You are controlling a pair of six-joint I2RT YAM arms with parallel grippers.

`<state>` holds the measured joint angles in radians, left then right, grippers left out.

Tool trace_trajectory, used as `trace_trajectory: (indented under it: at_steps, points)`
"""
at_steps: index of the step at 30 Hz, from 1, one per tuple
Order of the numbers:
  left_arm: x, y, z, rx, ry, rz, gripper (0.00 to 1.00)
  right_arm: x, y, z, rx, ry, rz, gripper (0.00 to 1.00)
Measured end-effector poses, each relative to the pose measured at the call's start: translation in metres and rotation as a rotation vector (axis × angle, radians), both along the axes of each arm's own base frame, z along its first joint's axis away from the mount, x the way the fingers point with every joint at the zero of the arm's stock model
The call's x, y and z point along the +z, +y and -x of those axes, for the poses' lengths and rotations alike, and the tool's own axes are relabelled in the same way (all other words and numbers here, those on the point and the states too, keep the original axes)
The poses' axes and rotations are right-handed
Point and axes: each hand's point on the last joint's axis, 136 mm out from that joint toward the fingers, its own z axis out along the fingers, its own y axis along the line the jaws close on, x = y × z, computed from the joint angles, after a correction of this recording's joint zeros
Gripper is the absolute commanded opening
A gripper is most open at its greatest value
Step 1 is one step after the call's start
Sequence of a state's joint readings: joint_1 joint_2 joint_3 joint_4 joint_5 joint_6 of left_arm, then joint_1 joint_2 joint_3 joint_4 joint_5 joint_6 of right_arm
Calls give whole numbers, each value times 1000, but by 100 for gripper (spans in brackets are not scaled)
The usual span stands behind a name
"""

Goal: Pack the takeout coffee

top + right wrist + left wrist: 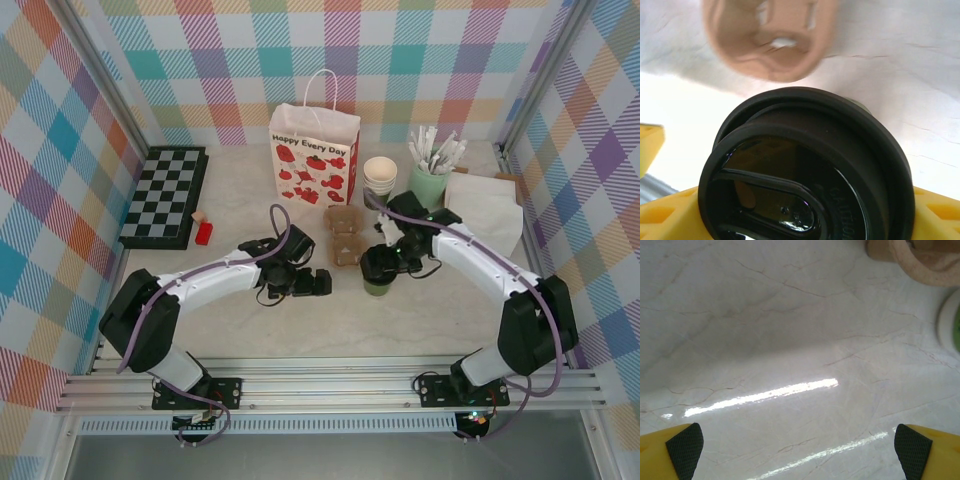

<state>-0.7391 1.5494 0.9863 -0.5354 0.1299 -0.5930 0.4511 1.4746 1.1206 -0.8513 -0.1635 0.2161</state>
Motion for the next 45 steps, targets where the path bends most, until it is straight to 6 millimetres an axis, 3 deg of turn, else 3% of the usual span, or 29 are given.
trace_trajectory:
  at_steps: [4, 10, 16, 24, 45]
  points:
    - [11, 9, -9, 61, -59, -17, 100, -3, -24, -16, -131, 12, 26, 78]
    - [34, 28, -21, 166, -160, -24, 100, -2, -28, -65, -273, -17, 28, 78]
    - [38, 44, -24, 217, -193, -49, 100, -1, -39, -110, -396, -87, 34, 80]
    - [38, 48, -28, 232, -204, -58, 100, 0, -58, -162, -553, -140, 8, 81]
    - [42, 54, -30, 244, -205, -53, 100, -1, -63, -200, -630, -147, -10, 85]
